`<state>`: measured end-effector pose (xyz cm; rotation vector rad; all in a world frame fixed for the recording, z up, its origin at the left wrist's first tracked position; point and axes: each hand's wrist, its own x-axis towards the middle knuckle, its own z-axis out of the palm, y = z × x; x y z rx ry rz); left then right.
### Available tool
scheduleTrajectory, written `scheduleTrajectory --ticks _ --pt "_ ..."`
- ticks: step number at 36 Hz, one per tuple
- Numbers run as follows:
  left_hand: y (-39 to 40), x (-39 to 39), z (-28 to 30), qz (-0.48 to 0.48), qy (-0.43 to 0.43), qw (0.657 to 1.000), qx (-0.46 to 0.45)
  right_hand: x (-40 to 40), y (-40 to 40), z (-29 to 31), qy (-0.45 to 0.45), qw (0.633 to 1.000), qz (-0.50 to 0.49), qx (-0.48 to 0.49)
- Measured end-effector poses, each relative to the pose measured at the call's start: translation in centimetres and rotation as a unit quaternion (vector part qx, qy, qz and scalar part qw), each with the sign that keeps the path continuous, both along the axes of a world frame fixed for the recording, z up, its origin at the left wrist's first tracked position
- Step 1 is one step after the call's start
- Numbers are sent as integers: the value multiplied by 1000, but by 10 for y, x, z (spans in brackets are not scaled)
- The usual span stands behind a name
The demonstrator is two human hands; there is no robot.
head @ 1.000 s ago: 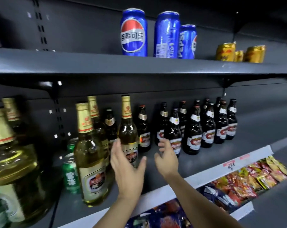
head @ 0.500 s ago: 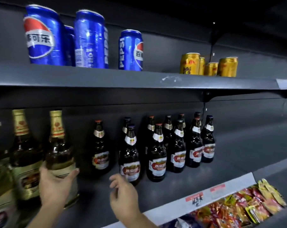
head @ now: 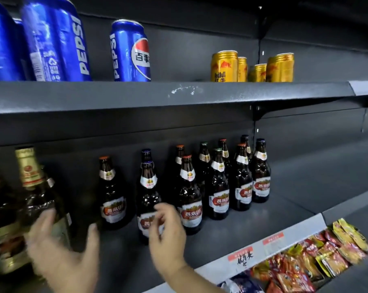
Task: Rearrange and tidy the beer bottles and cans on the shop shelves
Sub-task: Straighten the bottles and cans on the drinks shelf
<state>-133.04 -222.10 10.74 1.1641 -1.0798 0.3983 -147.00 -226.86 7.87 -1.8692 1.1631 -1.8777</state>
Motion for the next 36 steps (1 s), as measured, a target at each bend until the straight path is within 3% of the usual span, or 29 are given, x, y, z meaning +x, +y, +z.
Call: scheduleTrajectory --ticks 6,9,12,17,30,33,36 --pt "-38 -36 -15 -83 55 972 211 -63 -38 16 -56 994 -94 30" --pt "-63 -49 -27 -164 88 935 302 -83 -55 15 -10 990 -96 105" --pt "-80 -58 -32 -188 134 908 349 -89 -58 16 38 985 -31 166" --pt "-83 -69 -32 -156 139 914 348 -87 -58 9 100 976 -22 191" --pt "-97 -66 -33 -169 159 910 344 -77 -78 5 45 981 20 188" --pt "-86 -66 -32 -138 129 925 330 -69 -63 6 24 990 -53 125" --pt "-58 -61 -14 -32 69 978 195 -49 -37 17 17 995 -84 -55"
